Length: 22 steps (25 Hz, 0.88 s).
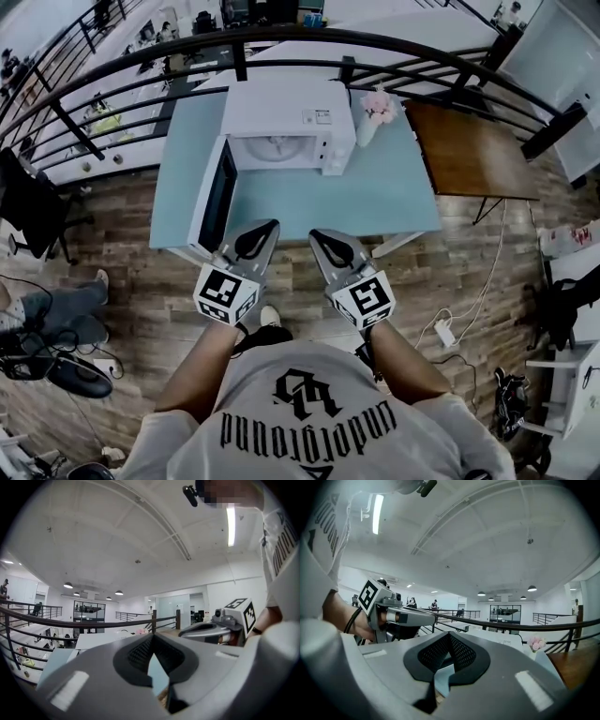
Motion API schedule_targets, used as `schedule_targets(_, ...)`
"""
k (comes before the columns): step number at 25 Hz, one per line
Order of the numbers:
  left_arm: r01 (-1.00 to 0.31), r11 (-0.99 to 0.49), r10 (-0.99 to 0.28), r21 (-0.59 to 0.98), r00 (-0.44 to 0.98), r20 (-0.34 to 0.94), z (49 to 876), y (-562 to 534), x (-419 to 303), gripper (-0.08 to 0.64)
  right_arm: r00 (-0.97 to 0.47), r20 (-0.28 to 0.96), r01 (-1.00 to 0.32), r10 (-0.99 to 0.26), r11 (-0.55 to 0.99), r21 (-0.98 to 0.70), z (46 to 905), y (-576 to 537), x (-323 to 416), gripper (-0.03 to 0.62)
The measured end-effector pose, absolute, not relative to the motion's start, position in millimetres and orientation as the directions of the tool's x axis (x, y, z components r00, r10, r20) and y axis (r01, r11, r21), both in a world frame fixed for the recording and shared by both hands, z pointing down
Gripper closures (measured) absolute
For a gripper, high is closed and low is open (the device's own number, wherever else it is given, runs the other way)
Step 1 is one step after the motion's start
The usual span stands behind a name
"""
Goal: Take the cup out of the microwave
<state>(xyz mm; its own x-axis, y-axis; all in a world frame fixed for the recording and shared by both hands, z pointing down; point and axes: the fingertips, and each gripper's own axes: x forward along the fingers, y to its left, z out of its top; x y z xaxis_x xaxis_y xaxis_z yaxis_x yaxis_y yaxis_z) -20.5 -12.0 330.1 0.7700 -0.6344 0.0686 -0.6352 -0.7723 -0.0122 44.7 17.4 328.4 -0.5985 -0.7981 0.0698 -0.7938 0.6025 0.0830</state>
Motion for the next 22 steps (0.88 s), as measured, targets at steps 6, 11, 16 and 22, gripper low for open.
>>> schedule_targets(6,-0.63,-0.777,-0.629,-0.004,0.776,0.048,321.4,-59.7,-49.0,0.512,-0.569,0.071,-0.813,-0.819,0.574,0.098,324.9,-30.7,22.8,0.592)
schedule_targets(11,-0.618,-0.786,-0.618,-0.003,0.785,0.056,325.1,-84.7,-64.1,0.512,-0.541,0.076,-0.832,-0.837,0.546,0.095,326.6,-58.6,6.1,0.592)
schedule_targets(16,-0.623,-0.782,-0.623,-0.01,0.78,0.056,332.5,-103.2,-68.6,0.512,-0.527,0.1,-0.842,-0.844,0.534,0.075,340.6,-79.4,0.2,0.592)
schedule_targets(22,-0.656,-0.754,-0.656,-0.024,0.752,0.057,345.0,-127.3,-72.7,0.512,-0.531,0.111,-0.841,-0.84,0.538,0.054,359.6,-107.4,-0.1,0.592)
